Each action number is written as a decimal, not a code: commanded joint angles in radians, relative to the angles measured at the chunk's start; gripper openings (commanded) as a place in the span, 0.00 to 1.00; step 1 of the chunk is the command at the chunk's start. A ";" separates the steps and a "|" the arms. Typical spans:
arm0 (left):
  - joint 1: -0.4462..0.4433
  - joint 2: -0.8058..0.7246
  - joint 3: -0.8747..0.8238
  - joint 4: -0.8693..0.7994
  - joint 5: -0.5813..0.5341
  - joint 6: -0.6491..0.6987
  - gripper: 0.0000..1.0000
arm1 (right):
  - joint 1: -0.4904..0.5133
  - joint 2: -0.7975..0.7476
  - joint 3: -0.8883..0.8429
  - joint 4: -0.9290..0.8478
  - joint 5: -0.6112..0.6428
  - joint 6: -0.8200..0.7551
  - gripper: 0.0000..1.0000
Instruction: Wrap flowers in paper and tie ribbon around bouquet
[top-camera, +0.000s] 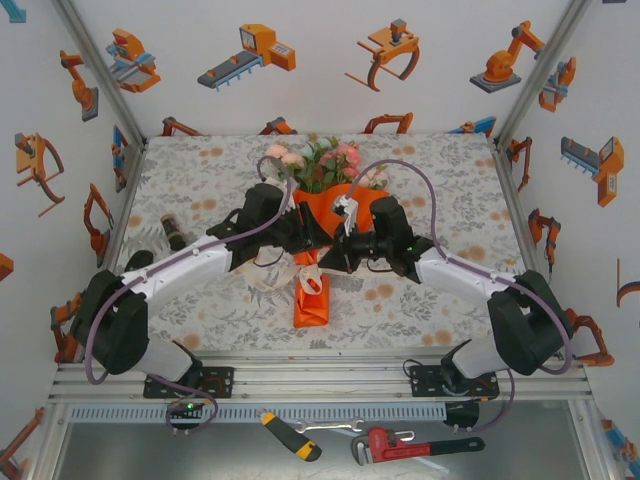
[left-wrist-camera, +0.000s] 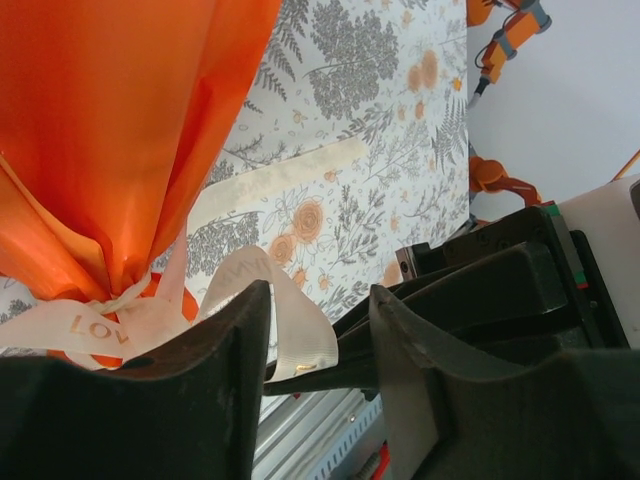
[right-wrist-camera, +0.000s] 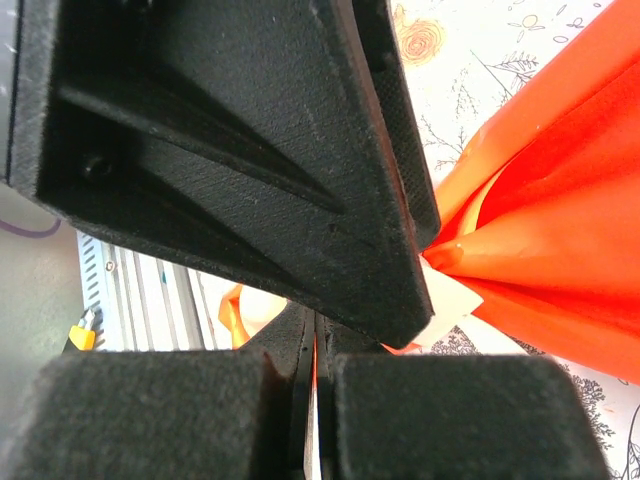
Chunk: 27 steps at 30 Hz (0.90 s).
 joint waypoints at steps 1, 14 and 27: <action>-0.013 0.001 0.033 -0.089 0.104 0.028 0.38 | 0.002 0.003 0.045 0.030 0.034 -0.025 0.00; -0.015 0.109 0.071 -0.115 0.227 0.032 0.39 | 0.003 0.010 0.050 0.033 0.039 -0.025 0.00; 0.027 0.031 -0.014 -0.001 0.183 -0.058 0.00 | 0.002 -0.006 0.038 -0.014 0.101 -0.034 0.28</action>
